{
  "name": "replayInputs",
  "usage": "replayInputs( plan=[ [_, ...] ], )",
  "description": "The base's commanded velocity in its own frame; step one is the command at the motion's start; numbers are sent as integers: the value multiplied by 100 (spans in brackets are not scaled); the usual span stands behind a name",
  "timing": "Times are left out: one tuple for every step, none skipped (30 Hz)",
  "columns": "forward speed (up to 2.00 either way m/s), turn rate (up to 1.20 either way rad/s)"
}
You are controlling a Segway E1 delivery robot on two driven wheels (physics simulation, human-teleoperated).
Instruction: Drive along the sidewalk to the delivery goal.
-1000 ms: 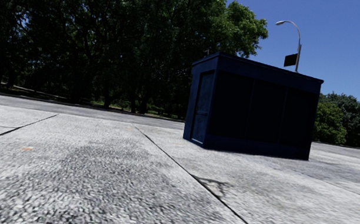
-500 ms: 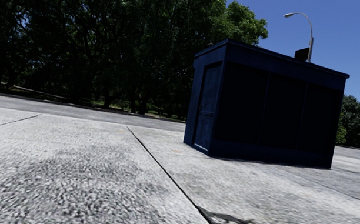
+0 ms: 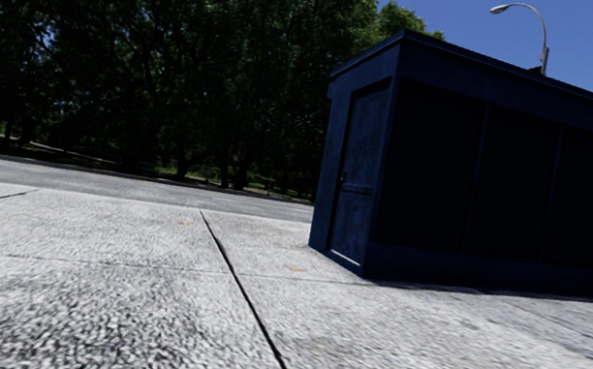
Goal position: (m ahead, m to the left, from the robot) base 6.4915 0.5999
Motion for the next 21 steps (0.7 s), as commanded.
replayInputs(
  plan=[
    [174,30],
    [163,35],
    [157,38],
    [152,38],
    [152,38],
    [150,38],
    [149,38],
    [148,39],
    [148,39],
    [148,39],
    [148,39],
    [148,39],
    [148,39],
    [148,39],
    [148,39],
    [148,36],
    [148,34],
    [148,31],
    [148,31],
    [148,29],
    [148,27]
  ],
)
